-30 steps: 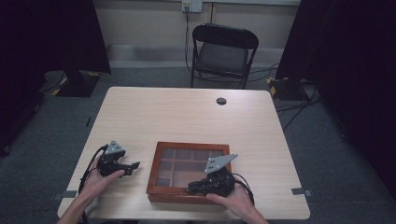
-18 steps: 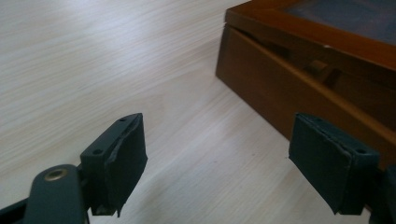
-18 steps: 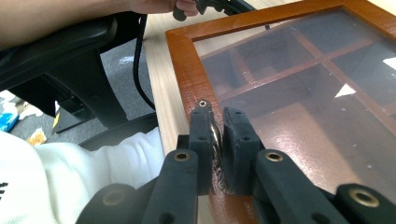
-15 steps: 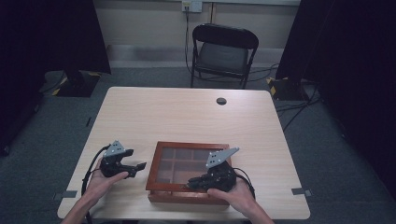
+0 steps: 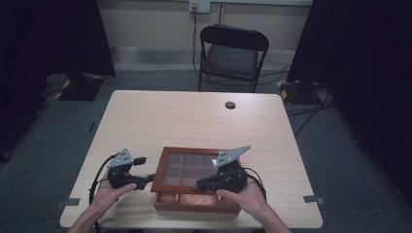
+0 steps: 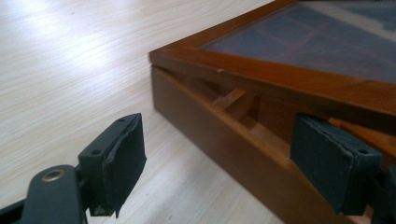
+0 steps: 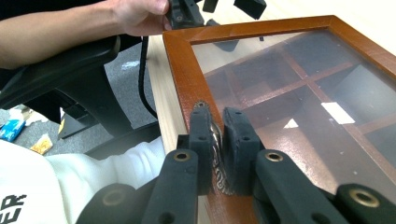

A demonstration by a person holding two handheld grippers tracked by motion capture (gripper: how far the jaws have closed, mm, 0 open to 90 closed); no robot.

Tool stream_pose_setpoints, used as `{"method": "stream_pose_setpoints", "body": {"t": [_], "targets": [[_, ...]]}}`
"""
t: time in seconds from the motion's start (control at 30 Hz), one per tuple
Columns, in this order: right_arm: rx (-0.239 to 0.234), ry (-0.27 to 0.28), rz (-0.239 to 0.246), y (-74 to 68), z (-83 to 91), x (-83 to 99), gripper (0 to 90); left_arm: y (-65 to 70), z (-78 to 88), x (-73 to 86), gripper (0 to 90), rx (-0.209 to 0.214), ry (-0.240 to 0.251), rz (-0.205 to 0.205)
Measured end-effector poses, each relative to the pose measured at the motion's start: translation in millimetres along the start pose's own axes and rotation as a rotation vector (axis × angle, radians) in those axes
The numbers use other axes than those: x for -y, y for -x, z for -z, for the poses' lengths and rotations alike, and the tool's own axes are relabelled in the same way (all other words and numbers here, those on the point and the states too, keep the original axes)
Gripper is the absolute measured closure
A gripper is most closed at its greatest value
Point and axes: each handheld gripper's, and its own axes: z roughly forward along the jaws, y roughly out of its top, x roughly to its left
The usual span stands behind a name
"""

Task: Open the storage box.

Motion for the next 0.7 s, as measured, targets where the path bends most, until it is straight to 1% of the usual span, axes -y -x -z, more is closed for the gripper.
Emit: {"method": "stream_pose_setpoints", "body": {"t": [0.03,0.1,0.17,0.23,0.27,0.3,0.33,0.4,0.43,0.47,0.5,0.53,0.57,0.67,0.7], "targets": [[-0.001,0.002,0.001,-0.1,0.2,-0.7,82.7,1.1,-0.4,-0.3,17.7,0.012,0.008,0.015],[0.001,-0.001,0.000,0.0,1.5,-2.2,82.8,1.8,-1.0,-1.3,17.3,0.011,0.007,0.004],[-0.003,-0.003,0.001,0.9,2.6,-5.0,82.8,3.2,-1.6,-2.9,17.0,0.024,0.020,0.007],[-0.003,-0.003,0.003,1.5,4.4,-8.2,82.8,4.1,-1.2,-4.4,16.8,0.031,0.032,-0.013],[0.000,-0.002,0.009,1.3,5.7,-10.1,82.8,6.0,-2.3,-4.5,16.8,0.038,0.043,-0.004],[0.004,-0.001,0.012,1.3,6.8,-12.0,82.8,6.5,-2.2,-5.2,16.8,0.037,0.044,-0.020],[0.005,-0.001,0.018,1.5,7.5,-13.9,82.8,8.4,-2.8,-5.4,16.7,0.049,0.049,-0.012],[0.009,0.001,0.020,1.7,9.4,-16.7,82.8,10.9,-3.3,-6.6,16.7,0.052,0.059,-0.017],[0.011,0.000,0.020,1.6,10.1,-17.7,82.8,11.7,-3.8,-7.0,16.6,0.063,0.071,0.002],[0.012,0.001,0.019,1.6,10.6,-18.4,82.8,10.8,-3.5,-7.8,16.6,0.069,0.077,0.003],[0.013,0.000,0.019,1.5,10.7,-18.9,82.8,11.4,-3.5,-8.3,16.6,0.068,0.084,0.008],[0.015,0.001,0.018,1.6,10.6,-18.9,82.8,12.2,-3.7,-8.3,16.5,0.057,0.088,0.003],[0.015,0.003,0.016,1.3,10.8,-18.8,82.8,12.4,-3.7,-8.6,16.6,0.050,0.083,-0.011],[0.014,0.005,0.016,1.0,10.0,-17.2,82.7,14.4,-5.1,-8.6,17.4,0.062,0.081,-0.013],[0.017,0.007,0.018,0.8,10.0,-16.6,82.6,15.0,-5.2,-9.0,17.7,0.064,0.084,-0.023]]}}
